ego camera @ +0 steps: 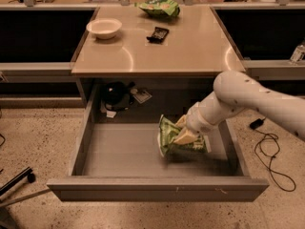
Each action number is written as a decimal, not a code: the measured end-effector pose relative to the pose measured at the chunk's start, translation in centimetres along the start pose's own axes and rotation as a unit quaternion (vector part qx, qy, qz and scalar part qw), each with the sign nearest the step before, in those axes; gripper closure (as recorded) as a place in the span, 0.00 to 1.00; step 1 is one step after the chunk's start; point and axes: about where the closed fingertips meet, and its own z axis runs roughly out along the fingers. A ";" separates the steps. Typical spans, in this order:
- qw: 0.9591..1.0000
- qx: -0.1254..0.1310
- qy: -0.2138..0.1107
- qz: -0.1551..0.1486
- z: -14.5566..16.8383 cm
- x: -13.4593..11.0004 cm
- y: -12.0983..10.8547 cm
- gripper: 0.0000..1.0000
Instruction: Pick green jalapeno chip bag from top drawer and place on counter
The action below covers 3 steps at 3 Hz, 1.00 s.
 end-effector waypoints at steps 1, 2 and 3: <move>1.000 0.006 -0.004 -0.021 -5.4 -4.5 -1.6 1.00; 0.998 0.005 -0.004 -0.060 -10.6 -10.7 -3.6 1.00; 0.997 0.016 -0.013 -0.080 -13.0 -13.2 -4.9 1.00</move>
Offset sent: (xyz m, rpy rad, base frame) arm 0.0851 0.0738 0.3019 0.0255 -0.2136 0.1829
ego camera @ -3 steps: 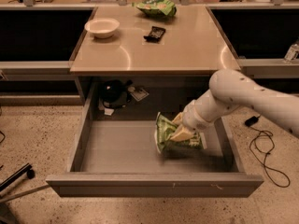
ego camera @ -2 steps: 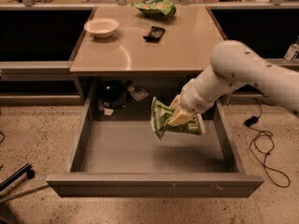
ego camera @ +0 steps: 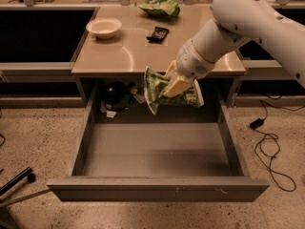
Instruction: Pick green jalapeno chip bag from top drawer and place on counter
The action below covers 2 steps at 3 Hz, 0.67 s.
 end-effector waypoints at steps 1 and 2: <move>1.000 0.001 0.001 -0.001 0.0 -0.1 -0.1 1.00; 0.997 0.066 0.014 -0.035 -2.2 -2.1 -2.6 1.00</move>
Offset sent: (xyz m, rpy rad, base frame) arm 0.0579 0.0163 0.1064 -0.0346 -0.4356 -0.0551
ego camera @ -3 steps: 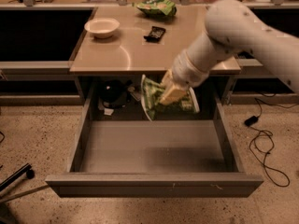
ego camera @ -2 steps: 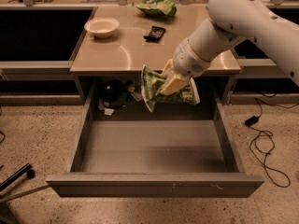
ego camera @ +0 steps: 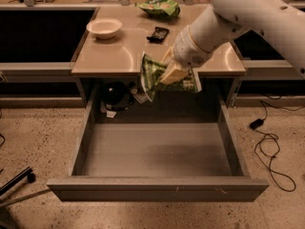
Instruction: Pick green jalapeno chip bag from top drawer and place on counter
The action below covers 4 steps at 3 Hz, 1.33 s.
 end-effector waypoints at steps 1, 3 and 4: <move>0.994 0.099 0.024 -0.044 -3.5 -3.2 -5.7 1.00; 0.970 0.222 0.086 -0.049 -5.6 -5.1 -15.9 1.00; 0.961 0.245 0.130 -0.024 -4.8 -3.6 -20.0 1.00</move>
Offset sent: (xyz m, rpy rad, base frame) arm 0.1309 0.0283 0.1544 -0.1093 -0.5288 -0.2101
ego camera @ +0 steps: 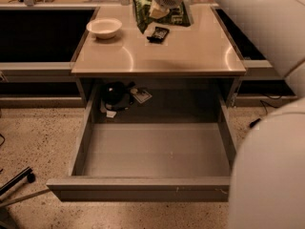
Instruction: Pick green jalapeno chip bag from top drawer and place on counter
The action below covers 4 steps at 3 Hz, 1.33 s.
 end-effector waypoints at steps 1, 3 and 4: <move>0.998 -0.016 0.056 0.031 3.0 2.6 -0.8 1.00; 0.984 -0.120 0.093 0.091 7.3 9.2 6.3 1.00; 0.978 -0.166 0.069 0.105 8.4 10.7 9.7 1.00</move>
Offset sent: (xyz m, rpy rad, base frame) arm 0.0399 -0.0656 -0.1060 -0.1061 0.3009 -0.2435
